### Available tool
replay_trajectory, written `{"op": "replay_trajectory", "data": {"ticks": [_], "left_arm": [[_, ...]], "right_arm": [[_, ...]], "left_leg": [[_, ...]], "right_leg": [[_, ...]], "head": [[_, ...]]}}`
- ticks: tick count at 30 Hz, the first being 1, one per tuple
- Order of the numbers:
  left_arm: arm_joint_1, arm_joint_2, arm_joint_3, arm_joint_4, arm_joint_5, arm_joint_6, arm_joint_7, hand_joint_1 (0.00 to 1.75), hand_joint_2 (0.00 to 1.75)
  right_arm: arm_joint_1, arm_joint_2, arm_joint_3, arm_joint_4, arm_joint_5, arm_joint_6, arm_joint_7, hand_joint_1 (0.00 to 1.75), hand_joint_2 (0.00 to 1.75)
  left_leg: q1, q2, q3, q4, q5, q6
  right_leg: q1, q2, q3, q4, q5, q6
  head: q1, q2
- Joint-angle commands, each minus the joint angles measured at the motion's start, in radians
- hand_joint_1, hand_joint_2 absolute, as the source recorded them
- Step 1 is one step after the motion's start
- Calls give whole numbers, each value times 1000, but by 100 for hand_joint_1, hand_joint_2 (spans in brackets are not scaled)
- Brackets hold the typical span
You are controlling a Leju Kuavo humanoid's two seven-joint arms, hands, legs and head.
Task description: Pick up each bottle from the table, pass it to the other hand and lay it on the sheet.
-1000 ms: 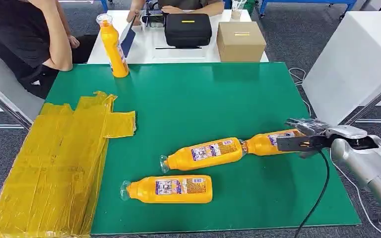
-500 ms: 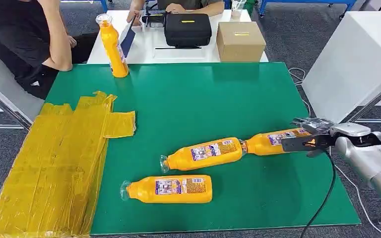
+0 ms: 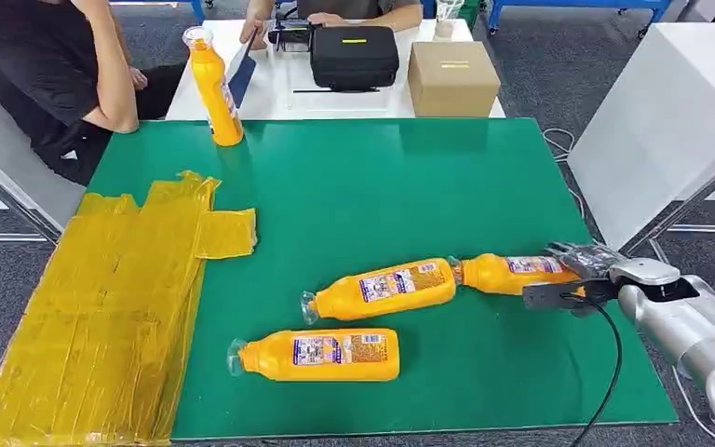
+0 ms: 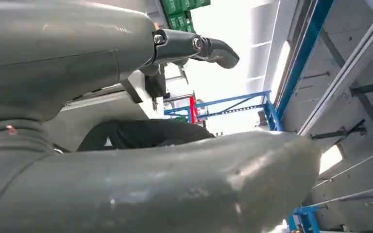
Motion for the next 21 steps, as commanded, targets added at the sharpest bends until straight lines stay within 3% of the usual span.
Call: {"op": "replay_trajectory", "data": {"ticks": [1, 11, 21], "left_arm": [[-35, 0, -16, 51, 22, 7, -1, 0, 0], [-11, -12, 0, 16, 23, 13, 1, 0, 0], [14, -23, 21, -8, 25, 12, 1, 0, 0]], "right_arm": [[155, 13, -28, 22, 7, -40, 21, 175, 175], [173, 51, -53, -9, 24, -46, 60, 175, 175], [200, 29, -92, -75, 34, -54, 62, 175, 175]], "left_leg": [[3, -2, 4, -1, -1, -5], [4, 0, 9, -2, -1, -5], [3, 1, 12, -1, -2, -4]], "right_leg": [[2, -4, 6, -3, -2, -2], [3, -1, 11, -5, -2, 0], [3, 0, 14, -4, -2, 0]], "head": [[0, 0], [0, 0], [0, 0]]}}
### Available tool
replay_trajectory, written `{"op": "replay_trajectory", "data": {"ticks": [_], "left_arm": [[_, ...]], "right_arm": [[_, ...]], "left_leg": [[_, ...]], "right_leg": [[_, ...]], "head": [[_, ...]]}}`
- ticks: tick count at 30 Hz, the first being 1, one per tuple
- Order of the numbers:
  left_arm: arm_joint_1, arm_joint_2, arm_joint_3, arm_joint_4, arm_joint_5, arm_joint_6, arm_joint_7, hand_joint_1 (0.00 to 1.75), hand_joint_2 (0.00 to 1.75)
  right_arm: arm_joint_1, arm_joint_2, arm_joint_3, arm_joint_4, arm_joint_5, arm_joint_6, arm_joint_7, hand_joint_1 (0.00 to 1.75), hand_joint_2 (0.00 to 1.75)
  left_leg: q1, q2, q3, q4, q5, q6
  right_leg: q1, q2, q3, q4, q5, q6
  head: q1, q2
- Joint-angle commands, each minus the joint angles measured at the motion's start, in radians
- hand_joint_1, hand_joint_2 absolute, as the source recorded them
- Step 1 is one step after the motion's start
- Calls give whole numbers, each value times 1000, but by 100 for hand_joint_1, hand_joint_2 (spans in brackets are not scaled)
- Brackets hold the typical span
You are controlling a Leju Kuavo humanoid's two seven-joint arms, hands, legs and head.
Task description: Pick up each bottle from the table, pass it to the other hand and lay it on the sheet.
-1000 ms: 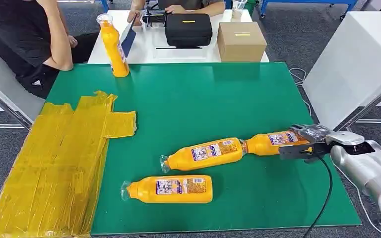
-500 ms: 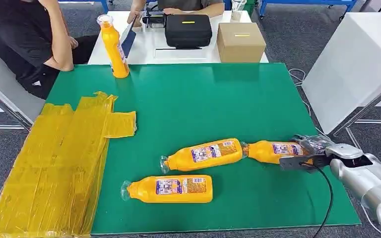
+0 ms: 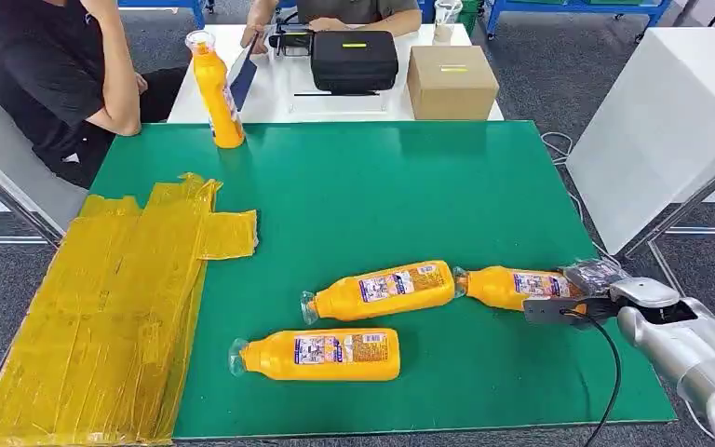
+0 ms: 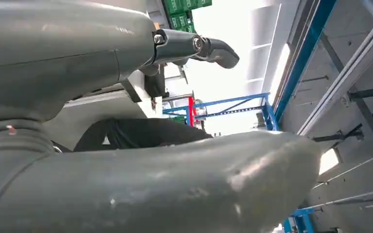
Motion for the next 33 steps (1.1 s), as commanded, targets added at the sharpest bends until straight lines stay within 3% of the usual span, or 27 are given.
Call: {"op": "replay_trajectory", "data": {"ticks": [1, 6, 9, 14, 30, 33], "left_arm": [[29, -27, 37, -23, 10, -2, 2, 0, 0], [106, -79, 122, -91, 10, -47, -1, 0, 0], [127, -118, 186, -113, 6, -106, 3, 0, 0], [115, -123, 189, -106, -2, -112, 5, 0, 0], [113, -124, 188, -105, -4, -111, 6, 0, 0], [141, -143, 224, -126, -6, -128, 8, 0, 0]], "right_arm": [[93, 20, -37, -74, 12, 9, 4, 175, 175], [192, -102, -228, -392, -18, 83, 8, 175, 175], [341, -199, -425, -628, -61, 177, 21, 175, 175], [364, -179, -459, -633, -39, 191, 16, 175, 175], [360, -171, -456, -625, -31, 189, 13, 175, 175], [506, -239, -628, -791, -67, 136, 23, 175, 175]], "left_leg": [[2, 0, 2, -1, -1, -3], [1, 1, 0, 0, -1, -3], [0, 0, -3, 2, -3, -4], [0, -2, -10, 0, -2, -3], [1, -1, -9, 0, -2, -3], [0, -2, -10, 0, -1, -2]], "right_leg": [[2, 0, 2, -2, 0, -1], [0, 1, 0, 0, -1, -1], [-1, -1, -3, 3, -3, -1], [-1, -1, -8, 0, -1, -1], [0, -1, -8, -1, -1, -1], [-1, -1, -9, 0, -1, 0]], "head": [[0, 0], [0, 0], [0, 0], [0, 0], [0, 0], [0, 0]]}}
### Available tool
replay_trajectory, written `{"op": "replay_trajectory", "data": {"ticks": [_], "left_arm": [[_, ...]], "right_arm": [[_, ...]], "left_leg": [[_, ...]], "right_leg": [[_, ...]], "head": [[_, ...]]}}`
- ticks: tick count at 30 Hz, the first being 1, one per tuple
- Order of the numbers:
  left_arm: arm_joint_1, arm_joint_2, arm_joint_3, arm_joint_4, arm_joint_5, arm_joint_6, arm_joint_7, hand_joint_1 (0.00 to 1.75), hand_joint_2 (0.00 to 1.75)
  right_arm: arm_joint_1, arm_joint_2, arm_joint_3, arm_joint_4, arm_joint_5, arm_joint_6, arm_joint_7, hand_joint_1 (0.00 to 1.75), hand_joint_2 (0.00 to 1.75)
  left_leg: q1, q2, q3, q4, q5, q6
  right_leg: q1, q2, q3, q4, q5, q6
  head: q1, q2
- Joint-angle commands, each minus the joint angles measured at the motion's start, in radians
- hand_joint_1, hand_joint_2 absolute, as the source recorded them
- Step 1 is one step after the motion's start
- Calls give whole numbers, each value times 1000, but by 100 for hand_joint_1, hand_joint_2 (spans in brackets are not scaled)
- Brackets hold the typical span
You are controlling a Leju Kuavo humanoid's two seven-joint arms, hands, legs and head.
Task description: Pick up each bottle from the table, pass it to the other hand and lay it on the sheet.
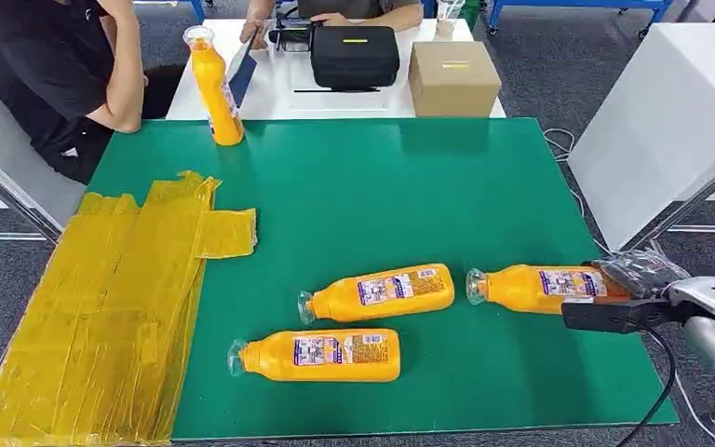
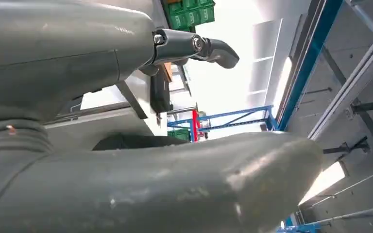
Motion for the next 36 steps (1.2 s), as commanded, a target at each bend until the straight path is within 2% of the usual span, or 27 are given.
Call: {"op": "replay_trajectory", "data": {"ticks": [1, 2, 3, 5, 8, 10, 11, 12, 13, 14, 15, 16, 17, 19, 20, 21, 24, 27, 30, 33, 36], "left_arm": [[33, -62, 78, -18, -4, -36, 9, 0, 0], [46, -89, 112, -32, -5, -58, 6, 0, 0], [57, -110, 136, -45, -10, -81, 4, 0, 0], [69, -153, 177, -71, -19, -117, 3, 0, 0], [62, -190, 214, -90, -33, -141, 6, 0, 0], [51, -211, 232, -95, -46, -165, 11, 0, 0], [59, -189, 121, -86, -46, -315, 46, 0, 175], [59, -189, 121, -86, -46, -315, 46, 0, 175], [47, -182, 10, -73, -93, -244, 37, 0, 175], [62, -154, -45, -79, -85, -195, 31, 0, 175], [74, -140, -64, -88, -81, -182, 30, 0, 175], [89, -127, -79, -104, -80, -173, 25, 0, 175], [96, -121, -84, -112, -72, -168, 22, 0, 175], [94, -99, -92, -113, -62, -170, 16, 0, 175], [87, -88, -98, -109, -59, -169, 15, 0, 175], [77, -79, -107, -102, -51, -170, 17, 0, 175], [46, -60, -161, -76, -44, -177, 32, 0, 175], [-1, -41, -275, -26, -49, -175, 51, 0, 175], [-23, -29, -325, -3, -50, -160, 55, 0, 175], [-100, -3, -440, 59, -18, -156, 66, 0, 175], [-194, 48, -552, 139, 29, -155, 68, 0, 175]], "right_arm": [[201, -40, -278, -246, -51, -32, 12, 175, 175], [293, -9, -447, -338, -54, -31, -7, 175, 175], [340, 39, -556, -398, -52, -26, -31, 175, 175], [381, 112, -682, -490, -40, -32, -80, 175, 175], [377, 182, -756, -561, -5, -44, -117, 175, 175], [341, 267, -753, -587, 53, -66, -137, 175, 175], [190, 586, -669, -603, -2, -152, -326, 175, 175], [190, 586, -669, -603, -2, -152, -326, 175, 175], [163, 655, -425, -526, 95, -319, -254, 175, 175], [126, 631, -319, -488, 93, -384, -203, 175, 175], [94, 631, -286, -476, 72, -404, -188, 175, 175], [51, 637, -261, -477, 47, -406, -174, 175, 175], [36, 634, -256, -486, 36, -397, -154, 175, 175], [48, 649, -288, -528, 3, -382, -141, 175, 175], [61, 657, -303, -548, -6, -375, -144, 175, 175], [74, 682, -327, -570, -20, -364, -151, 175, 175], [81, 743, -350, -594, -64, -328, -172, 175, 175], [44, 804, -289, -564, -60, -341, -170, 175, 175], [29, 826, -248, -546, -38, -384, -157, 175, 175], [-44, 884, -128, -438, -42, -428, -122, 175, 175], [-215, 871, -15, -239, -136, -464, -66, 175, 175]], "left_leg": [[0, 1, 1, 1, -2, -4], [-1, -1, 0, 0, -1, -2], [-1, -1, 0, 2, -3, -4], [0, -2, 0, 0, -3, -4], [1, 0, 0, 0, -5, -5], [2, -2, 0, -1, -4, -5], [2, -2, 0, -2, -3, -4], [2, -1, 2, -2, -4, -6], [6, 0, 4, -6, -1, -5], [6, 0, 6, -8, -1, -7], [7, 0, 5, -5, -2, -5], [10, 8, 9, -6, -2, -7], [5, 10, 4, -3, -6, -7], [6, 18, 5, -1, -7, -9], [5, 14, 2, -1, -5, -7], [6, 15, 3, 0, -6, -9], [5, 8, 6, -1, -3, -9], [5, 6, 5, -1, -2, -7], [5, 8, 5, -1, -2, -8], [4, 7, 3, -1, -2, -7], [4, 10, 5, -2, -1, -8]], "right_leg": [[0, 0, 1, 1, -2, -1], [-1, -1, -1, 2, -2, -1], [-1, -2, -1, 3, -4, -1], [0, -2, 0, 1, -3, -1], [1, 0, 1, 0, -3, -2], [2, -1, 1, -2, -3, -2], [2, -2, 0, -3, -2, -1], [2, -2, 2, -4, -3, -2], [5, 0, 6, -11, 1, -1], [6, 0, 8, -12, 0, -1], [7, 1, 7, -10, 0, -1], [10, 7, 8, -10, 1, -2], [5, 9, 3, -4, -1, -1], [6, 17, 2, 0, -1, -3], [5, 13, -1, 0, 0, -4], [6, 14, 0, 0, -1, -5], [5, 7, 2, 0, -3, -5], [5, 6, 2, 0, -2, -4], [5, 7, 2, 0, -1, -4], [4, 7, 1, 0, -1, -4], [4, 10, 2, 0, 0, -4]], "head": [[0, 0], [0, 0], [0, 0], [0, 0], [-1, 0], [0, 0], [0, 0], [0, 0], [0, 0], [0, 0], [3, 0], [3, 0], [1, 0], [1, 0], [2, 0], [1, 0], [2, 0], [2, 0], [2, 0], [2, 0], [2, 0]]}}
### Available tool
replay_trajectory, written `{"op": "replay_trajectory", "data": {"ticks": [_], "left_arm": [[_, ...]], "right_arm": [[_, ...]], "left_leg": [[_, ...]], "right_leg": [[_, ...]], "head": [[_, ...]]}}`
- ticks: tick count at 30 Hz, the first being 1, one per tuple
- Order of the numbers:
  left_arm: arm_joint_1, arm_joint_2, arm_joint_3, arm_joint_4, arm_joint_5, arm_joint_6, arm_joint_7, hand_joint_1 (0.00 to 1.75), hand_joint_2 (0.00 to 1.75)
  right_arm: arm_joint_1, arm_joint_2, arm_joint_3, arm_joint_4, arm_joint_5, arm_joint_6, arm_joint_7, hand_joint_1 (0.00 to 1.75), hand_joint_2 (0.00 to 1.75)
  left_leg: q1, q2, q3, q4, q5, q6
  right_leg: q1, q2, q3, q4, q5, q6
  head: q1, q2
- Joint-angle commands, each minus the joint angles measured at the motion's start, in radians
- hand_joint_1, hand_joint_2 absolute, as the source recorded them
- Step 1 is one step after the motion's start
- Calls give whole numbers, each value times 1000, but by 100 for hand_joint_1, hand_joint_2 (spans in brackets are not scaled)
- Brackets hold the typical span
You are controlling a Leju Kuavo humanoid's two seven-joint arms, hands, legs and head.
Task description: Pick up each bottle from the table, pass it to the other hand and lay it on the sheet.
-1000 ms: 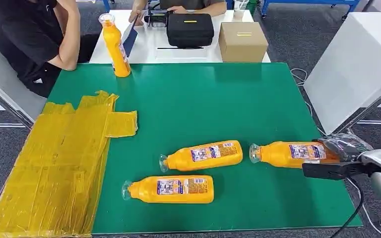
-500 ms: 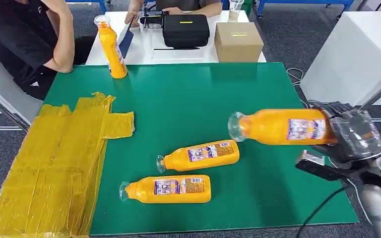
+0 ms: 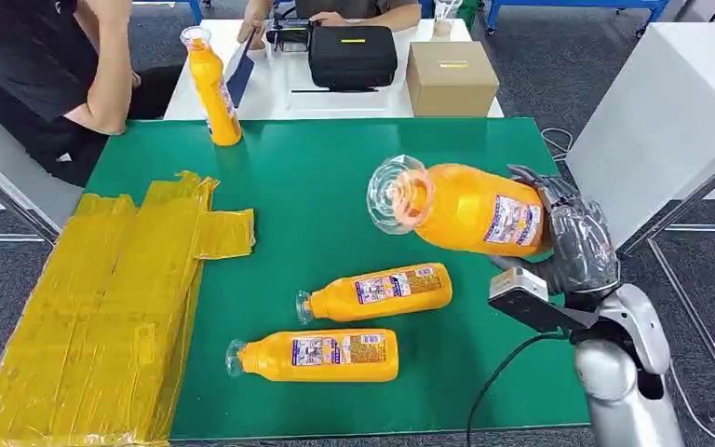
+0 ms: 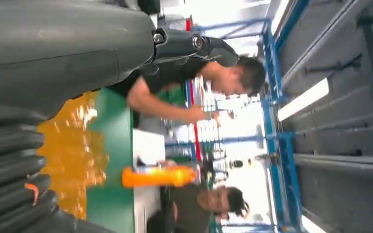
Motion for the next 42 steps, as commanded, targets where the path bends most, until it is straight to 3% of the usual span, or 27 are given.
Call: {"op": "replay_trajectory", "data": {"ticks": [1, 6, 16, 31, 36, 42], "left_arm": [[-248, 117, -337, 255, 79, 31, 12, 0, 175], [-390, 106, -485, 323, 101, 23, 33, 0, 175], [-493, 40, -536, 381, 159, -59, 120, 0, 175], [-565, 21, -532, 443, 297, -131, 170, 0, 175], [-629, 8, -463, 479, 308, -119, 183, 0, 175], [-624, 13, -406, 478, 303, -126, 190, 0, 175]], "right_arm": [[-361, 106, 308, 426, -127, -95, 98, 175, 175], [-527, 210, 398, 690, -193, -149, 120, 175, 175], [-691, 350, 474, 907, -212, -104, 203, 175, 175], [-680, 386, 590, 951, -179, -91, 210, 175, 175], [-619, 408, 688, 894, -142, -76, 209, 175, 175], [-585, 402, 722, 848, -134, -66, 215, 175, 175]], "left_leg": [[0, 4, 3, -1, 0, -2], [1, 3, 2, 0, 4, -3], [1, 6, -1, 2, 5, -6], [1, 2, -4, 2, 6, -5], [2, 2, -4, 2, 5, -6], [1, 3, -5, 1, 6, -4]], "right_leg": [[0, 3, 2, -1, 1, -1], [0, 2, 1, -1, 5, -2], [1, 3, -3, 3, 6, -4], [1, -1, -4, 2, 5, -4], [2, 0, -5, 3, 5, -5], [1, 0, -6, 1, 6, -4]], "head": [[0, 0], [0, 0], [0, 0], [0, 0], [0, 0], [0, 0]]}}
